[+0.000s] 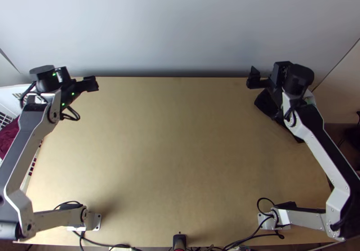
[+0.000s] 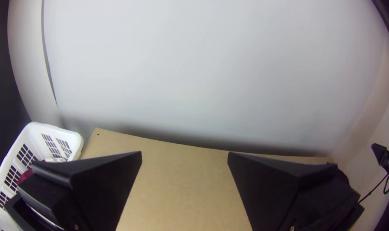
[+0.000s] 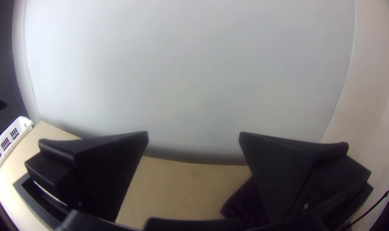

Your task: Fold the t-shirt

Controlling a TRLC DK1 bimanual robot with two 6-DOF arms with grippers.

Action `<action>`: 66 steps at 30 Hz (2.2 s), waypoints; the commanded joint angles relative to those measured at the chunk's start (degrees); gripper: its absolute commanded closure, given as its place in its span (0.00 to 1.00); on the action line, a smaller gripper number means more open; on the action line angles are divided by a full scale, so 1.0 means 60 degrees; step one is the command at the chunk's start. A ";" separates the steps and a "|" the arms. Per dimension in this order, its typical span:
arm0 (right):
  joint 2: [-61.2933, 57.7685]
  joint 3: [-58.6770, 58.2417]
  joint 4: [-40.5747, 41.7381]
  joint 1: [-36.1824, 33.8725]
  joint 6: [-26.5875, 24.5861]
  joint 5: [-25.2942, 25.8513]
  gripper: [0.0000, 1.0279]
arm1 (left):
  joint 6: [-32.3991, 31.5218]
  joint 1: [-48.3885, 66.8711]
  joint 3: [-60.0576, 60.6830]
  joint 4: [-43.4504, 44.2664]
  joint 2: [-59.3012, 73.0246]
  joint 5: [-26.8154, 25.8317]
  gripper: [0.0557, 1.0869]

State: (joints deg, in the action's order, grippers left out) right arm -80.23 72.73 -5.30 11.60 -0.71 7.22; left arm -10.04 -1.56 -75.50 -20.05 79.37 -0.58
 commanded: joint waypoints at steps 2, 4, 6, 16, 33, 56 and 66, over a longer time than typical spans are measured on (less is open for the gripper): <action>-0.0765 0.0901 -0.0772 0.0001 0.0001 0.0012 0.05 | 0.0136 0.0026 -0.0438 0.0120 0.1024 0.0316 0.05; -0.0750 0.0798 -0.0772 0.0001 0.0045 0.0012 0.05 | 0.0209 -0.0018 -0.0409 0.0134 0.1009 0.0360 0.05; -0.0750 0.0667 -0.0772 -0.0014 0.0045 0.0158 0.05 | 0.0312 -0.0062 -0.0365 0.0266 0.1024 0.0888 0.05; -0.0794 0.0154 -0.0757 0.0279 0.0060 0.0246 0.05 | 0.0561 -0.2347 -0.0643 0.0427 0.2137 0.1576 0.05; 0.0334 -0.2029 -0.0757 0.1056 0.0177 0.0583 0.05 | 0.0927 -0.6214 -0.1859 0.0471 0.5067 0.1386 0.05; 0.1169 -0.3039 -0.0684 0.0968 0.0162 0.0598 0.05 | 0.0898 -0.7181 -0.6547 -0.0217 0.9901 0.1371 0.05; 0.1183 -0.3230 -0.0787 0.0851 0.0148 0.0627 0.05 | 0.1059 -0.7269 -0.8817 -0.0320 1.2142 0.1576 0.05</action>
State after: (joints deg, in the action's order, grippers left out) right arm -73.17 53.69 -9.56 17.21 0.21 10.85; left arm -4.01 -44.60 -119.09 -21.65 143.81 8.05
